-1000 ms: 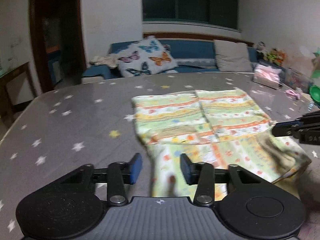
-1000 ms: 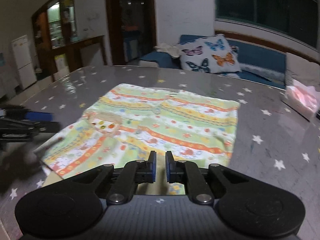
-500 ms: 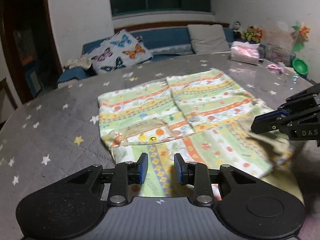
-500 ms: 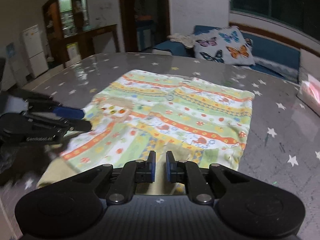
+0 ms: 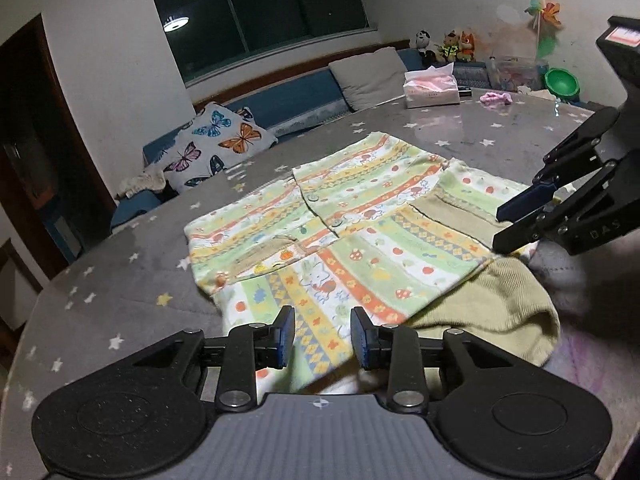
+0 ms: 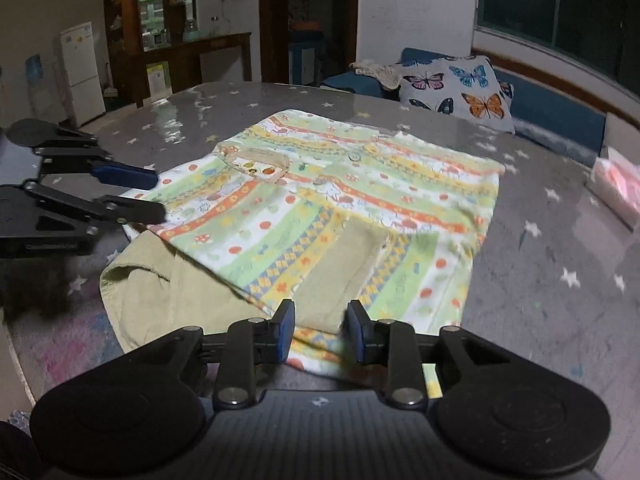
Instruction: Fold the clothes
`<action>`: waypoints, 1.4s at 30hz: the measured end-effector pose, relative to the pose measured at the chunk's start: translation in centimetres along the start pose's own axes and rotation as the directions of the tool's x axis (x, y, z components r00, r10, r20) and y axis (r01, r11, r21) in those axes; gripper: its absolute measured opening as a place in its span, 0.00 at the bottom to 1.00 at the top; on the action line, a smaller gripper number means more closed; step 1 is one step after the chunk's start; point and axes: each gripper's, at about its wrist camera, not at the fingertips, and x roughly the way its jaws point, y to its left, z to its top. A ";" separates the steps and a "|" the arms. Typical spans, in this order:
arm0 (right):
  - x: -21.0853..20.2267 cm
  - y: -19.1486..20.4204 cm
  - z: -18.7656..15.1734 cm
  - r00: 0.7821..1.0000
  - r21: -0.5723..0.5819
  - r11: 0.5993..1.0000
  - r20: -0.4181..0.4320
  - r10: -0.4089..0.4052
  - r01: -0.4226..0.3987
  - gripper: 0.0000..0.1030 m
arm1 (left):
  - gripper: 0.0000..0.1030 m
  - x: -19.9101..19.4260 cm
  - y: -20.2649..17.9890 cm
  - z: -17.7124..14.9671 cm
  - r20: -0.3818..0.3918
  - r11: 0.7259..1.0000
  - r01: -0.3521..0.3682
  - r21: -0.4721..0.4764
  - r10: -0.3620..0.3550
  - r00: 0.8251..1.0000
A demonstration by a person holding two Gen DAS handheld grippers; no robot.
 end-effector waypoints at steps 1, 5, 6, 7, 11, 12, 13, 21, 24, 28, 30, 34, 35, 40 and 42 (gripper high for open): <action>-0.2 0.0 -0.1 1.000 0.000 1.000 0.001 -0.002 0.002 0.27 | 0.33 -0.4 0.0 -0.3 -0.005 1.000 0.001 0.019 -0.001 1.000; -1.5 -0.2 -0.2 1.000 -0.014 1.000 0.015 -0.013 0.014 0.28 | 0.47 -1.8 -0.9 -2.0 -0.021 0.991 0.007 0.133 -0.005 1.000; -1.7 -0.2 -0.2 1.000 -0.022 1.000 0.015 -0.017 0.018 0.28 | 0.48 -2.0 -1.3 -2.4 -0.018 0.986 0.009 0.165 -0.006 1.000; -2.0 -0.2 -0.3 1.000 -0.030 0.999 0.016 -0.021 0.021 0.28 | 0.49 -2.1 -1.9 -2.8 -0.011 0.980 0.011 0.200 -0.009 1.000; -2.4 0.1 -0.7 1.000 -0.064 0.998 0.005 -0.028 0.028 0.31 | 0.51 -1.9 -4.0 -3.3 0.032 0.955 0.012 0.296 -0.022 0.999; -2.5 0.2 -0.8 1.000 -0.076 0.997 0.001 -0.028 0.028 0.32 | 0.51 -1.8 -4.5 -3.2 0.047 0.951 0.013 0.309 -0.029 0.998; -2.6 0.4 -0.9 1.000 -0.087 0.996 -0.002 -0.028 0.028 0.32 | 0.51 -1.7 -4.7 -3.1 0.062 0.948 0.019 0.318 -0.041 0.997; -3.1 1.7 -1.5 1.000 -0.196 0.981 -0.005 -0.014 0.013 0.44 | 0.15 -0.5 -4.9 -0.8 0.127 0.959 0.096 0.266 -0.133 0.983; -3.0 2.4 -1.2 1.000 -0.243 0.970 0.021 0.004 0.002 0.50 | 0.10 0.0 -3.1 0.8 0.129 0.979 0.120 0.164 -0.141 0.982; -2.0 3.2 -0.2 0.998 -0.286 0.958 0.060 0.022 -0.003 0.50 | 0.10 1.0 -0.8 2.9 0.128 0.987 0.148 0.057 -0.154 0.980; -1.0 3.3 0.4 0.997 -0.285 0.958 0.072 0.037 -0.015 0.49 | 0.10 1.8 -0.1 3.7 0.122 0.986 0.167 0.025 -0.168 0.978; 0.8 2.8 1.6 0.996 -0.234 0.970 0.047 0.075 -0.062 0.24 | 0.13 2.7 0.7 4.1 0.105 0.983 0.184 -0.007 -0.182 0.978; 1.0 2.5 2.1 0.995 -0.207 0.975 0.039 0.093 -0.083 0.21 | 0.13 2.6 0.8 3.9 0.105 0.983 0.182 -0.010 -0.180 0.978; 0.9 0.5 4.1 0.988 -0.089 0.986 0.036 0.148 -0.144 0.14 | 0.57 0.7 1.4 2.0 0.117 0.992 0.123 0.008 -0.123 0.985; 0.7 0.0 4.6 0.987 -0.061 0.986 0.042 0.155 -0.152 0.13 | 0.57 -0.3 1.7 0.9 0.124 0.995 0.097 0.033 -0.100 0.987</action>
